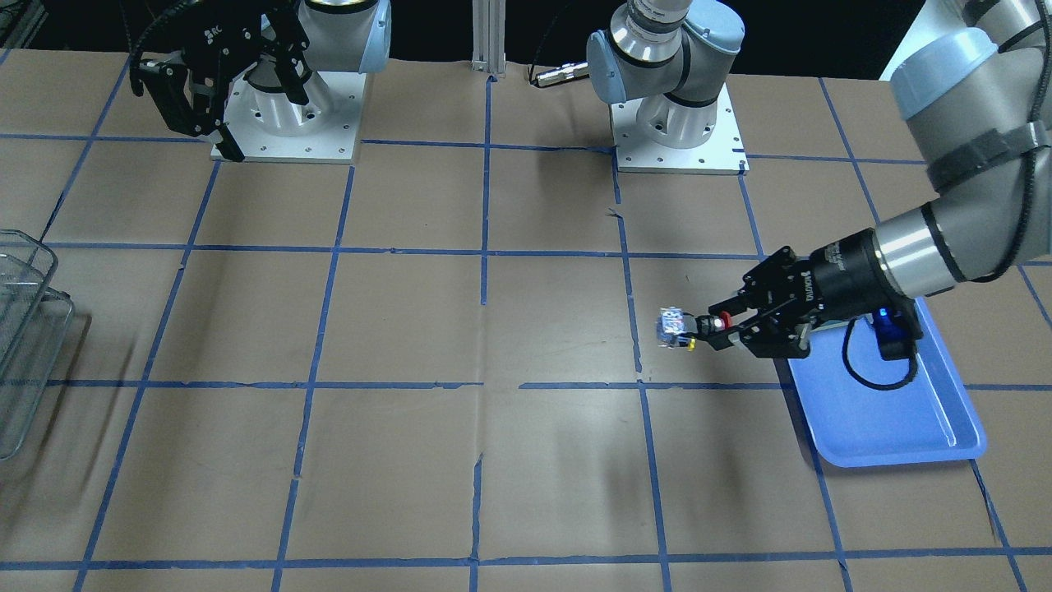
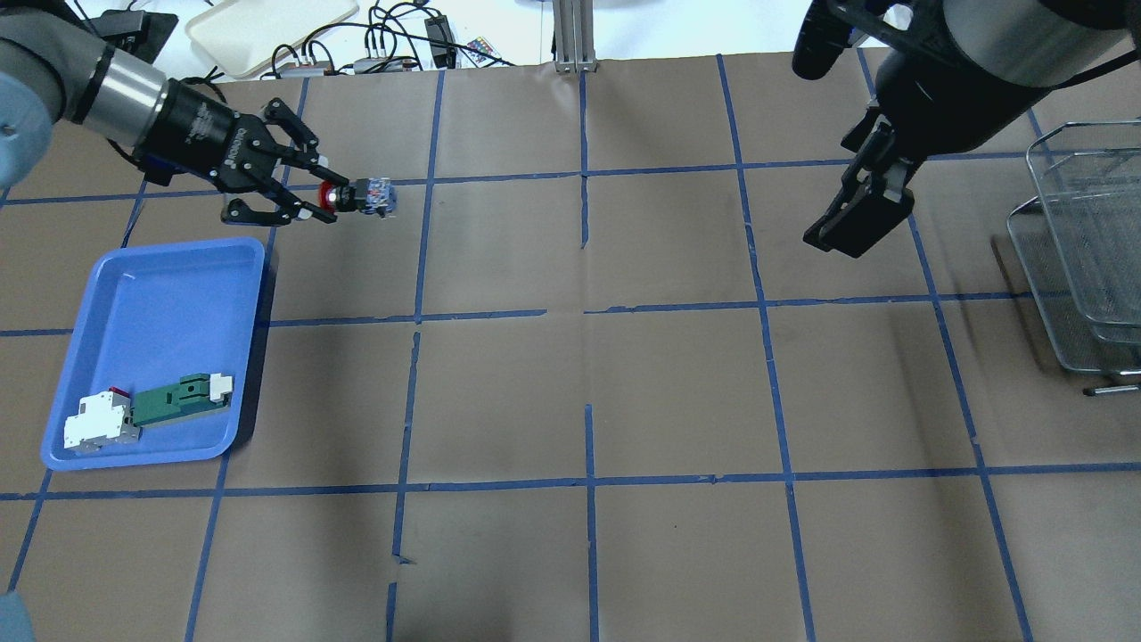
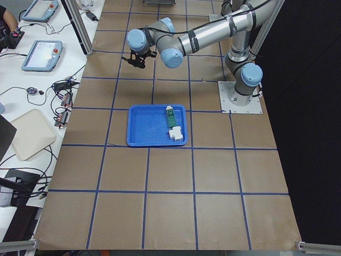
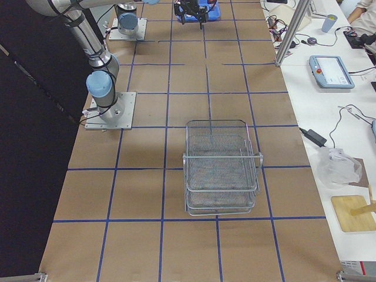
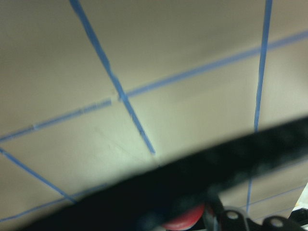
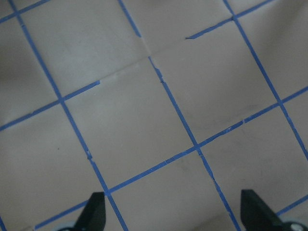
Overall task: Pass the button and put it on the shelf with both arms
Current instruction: 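Lift the button with the left gripper toward the right gripper while the right arm approaches, then close the right gripper around the button's red cap beside the left gripper, then open the left gripper and pull it back while the right gripper holds the button, then carry the button with the right gripper over the wire basket shelf, then release the button into the basket while the left arm returns over the tray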
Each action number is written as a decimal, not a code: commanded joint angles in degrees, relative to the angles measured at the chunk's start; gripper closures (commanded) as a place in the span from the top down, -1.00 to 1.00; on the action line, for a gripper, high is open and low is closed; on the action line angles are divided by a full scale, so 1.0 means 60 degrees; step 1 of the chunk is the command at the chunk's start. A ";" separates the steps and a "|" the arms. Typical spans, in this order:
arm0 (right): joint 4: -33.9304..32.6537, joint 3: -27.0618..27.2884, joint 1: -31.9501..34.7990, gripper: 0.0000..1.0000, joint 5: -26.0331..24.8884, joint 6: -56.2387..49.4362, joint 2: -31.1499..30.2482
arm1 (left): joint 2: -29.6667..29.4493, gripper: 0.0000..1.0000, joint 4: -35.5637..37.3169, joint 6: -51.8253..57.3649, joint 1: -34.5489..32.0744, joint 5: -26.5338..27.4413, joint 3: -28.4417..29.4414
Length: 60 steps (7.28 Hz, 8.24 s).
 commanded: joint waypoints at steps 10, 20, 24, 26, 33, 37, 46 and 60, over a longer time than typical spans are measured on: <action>0.0982 -0.1068 0.0003 1.00 0.2543 -0.3730 0.2169 | 0.0494 -1.00 0.2572 -0.5816 -0.4159 -0.1220 -0.0202; 0.0137 -0.0729 0.0530 1.00 0.2533 -0.3003 0.2198 | 0.0743 -1.00 0.2607 -0.6099 -0.4453 -0.1279 -0.0202; -0.0554 -0.0422 0.0810 1.00 0.2547 -0.2696 0.2198 | 0.0786 -1.00 0.2607 -0.6099 -0.4468 -0.1279 -0.0202; -0.0569 -0.0422 0.0810 0.72 0.2562 -0.2827 0.2198 | 0.0816 -1.00 0.2607 -0.6099 -0.4468 -0.1293 -0.0202; -0.0803 -0.0436 0.0810 -0.71 0.2489 -0.3091 0.2081 | 0.0860 -0.32 0.2607 -0.6563 -0.4468 -0.1206 -0.0144; -0.0788 -0.0422 0.0810 -0.71 0.2460 -0.3077 0.1964 | 0.0962 1.00 0.2607 -0.6656 -0.4439 -0.1162 -0.0041; 0.0735 -0.0452 -0.5726 -0.87 0.0307 -0.9661 0.1406 | 0.1618 1.00 0.0212 0.2754 -0.1025 0.5509 0.0001; -0.0603 -0.0495 -0.7249 1.00 0.0350 -0.9692 0.3186 | 0.2926 1.00 -0.0967 0.9399 -0.1655 0.6362 -0.0231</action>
